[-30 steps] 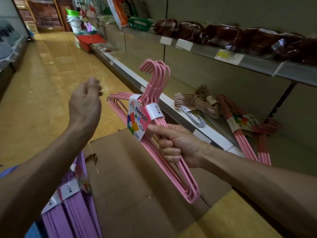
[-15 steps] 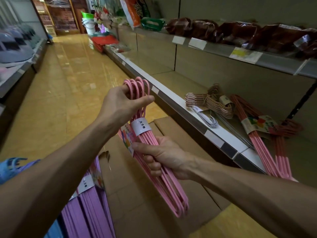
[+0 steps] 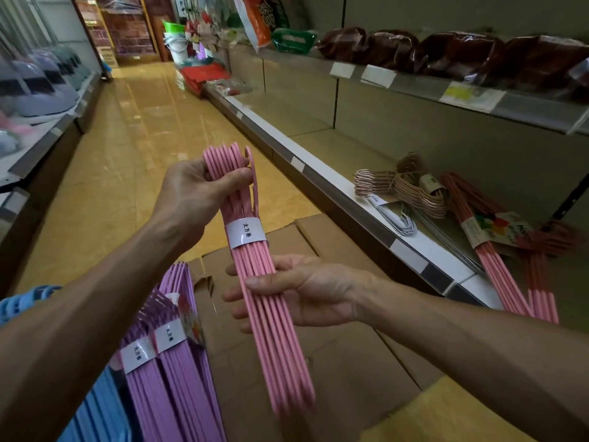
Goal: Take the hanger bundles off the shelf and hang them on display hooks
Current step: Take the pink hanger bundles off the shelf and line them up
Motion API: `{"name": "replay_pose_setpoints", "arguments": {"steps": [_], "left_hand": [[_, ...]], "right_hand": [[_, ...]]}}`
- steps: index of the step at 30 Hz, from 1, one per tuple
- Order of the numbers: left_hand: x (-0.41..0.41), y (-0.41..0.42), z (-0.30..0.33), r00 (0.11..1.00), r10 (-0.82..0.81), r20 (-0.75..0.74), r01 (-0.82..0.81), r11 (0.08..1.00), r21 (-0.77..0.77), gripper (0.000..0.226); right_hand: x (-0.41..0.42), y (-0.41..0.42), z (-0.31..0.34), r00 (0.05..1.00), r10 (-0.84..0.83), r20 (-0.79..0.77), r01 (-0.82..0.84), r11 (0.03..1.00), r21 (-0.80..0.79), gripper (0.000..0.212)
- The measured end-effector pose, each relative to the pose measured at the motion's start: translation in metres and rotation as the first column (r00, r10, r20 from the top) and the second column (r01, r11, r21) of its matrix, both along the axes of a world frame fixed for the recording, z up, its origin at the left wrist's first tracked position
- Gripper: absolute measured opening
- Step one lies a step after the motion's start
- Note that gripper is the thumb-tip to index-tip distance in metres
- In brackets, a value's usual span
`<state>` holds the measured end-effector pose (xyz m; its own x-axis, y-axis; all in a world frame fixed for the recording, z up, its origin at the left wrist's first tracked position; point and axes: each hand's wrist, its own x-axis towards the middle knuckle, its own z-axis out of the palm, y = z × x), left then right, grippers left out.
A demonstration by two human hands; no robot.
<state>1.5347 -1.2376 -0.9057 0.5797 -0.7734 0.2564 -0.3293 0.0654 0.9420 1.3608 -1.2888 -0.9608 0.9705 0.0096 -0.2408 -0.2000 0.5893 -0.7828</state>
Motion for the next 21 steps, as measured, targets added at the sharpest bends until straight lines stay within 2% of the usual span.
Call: {"name": "replay_pose_setpoints", "arguments": {"steps": [5, 8, 11, 14, 16, 18, 20, 21], "left_hand": [[0.007, 0.007, 0.003, 0.997, -0.060, 0.053, 0.058, 0.997, 0.041, 0.028], [0.008, 0.010, 0.008, 0.989, -0.057, 0.139, 0.047, 0.996, 0.077, 0.020], [0.014, 0.016, 0.017, 0.967, -0.013, 0.253, -0.034, 0.983, 0.181, 0.012], [0.027, 0.024, 0.020, 0.938, -0.024, 0.347, -0.100, 0.937, 0.334, 0.024], [0.034, 0.028, 0.016, 0.934, -0.058, 0.353, -0.112, 0.889, 0.443, 0.034], [0.041, 0.032, 0.009, 0.931, -0.038, 0.364, -0.172, 0.833, 0.525, 0.061], [0.047, 0.035, 0.004, 0.904, -0.031, 0.425, -0.207, 0.840, 0.502, 0.084], [0.049, 0.037, 0.004, 0.885, -0.072, 0.460, -0.172, 0.867, 0.467, 0.089]], "right_hand": [[0.013, 0.004, -0.006, 0.999, -0.006, -0.034, 0.003, 0.996, -0.089, 0.030], [0.019, 0.005, -0.010, 0.998, -0.036, -0.056, 0.030, 0.995, -0.094, 0.030], [0.026, 0.007, -0.011, 0.997, -0.055, -0.062, 0.049, 0.994, -0.101, 0.028], [0.034, 0.008, -0.014, 0.994, -0.079, -0.079, 0.062, 0.979, -0.194, 0.026], [0.039, 0.010, -0.019, 0.991, -0.094, -0.095, 0.067, 0.963, -0.261, 0.027], [0.042, 0.014, -0.026, 0.987, -0.109, -0.114, 0.067, 0.946, -0.318, 0.027], [0.045, 0.017, -0.035, 0.984, -0.116, -0.138, 0.060, 0.932, -0.357, 0.027], [0.047, 0.018, -0.039, 0.982, -0.114, -0.153, 0.049, 0.926, -0.375, 0.028]]}}
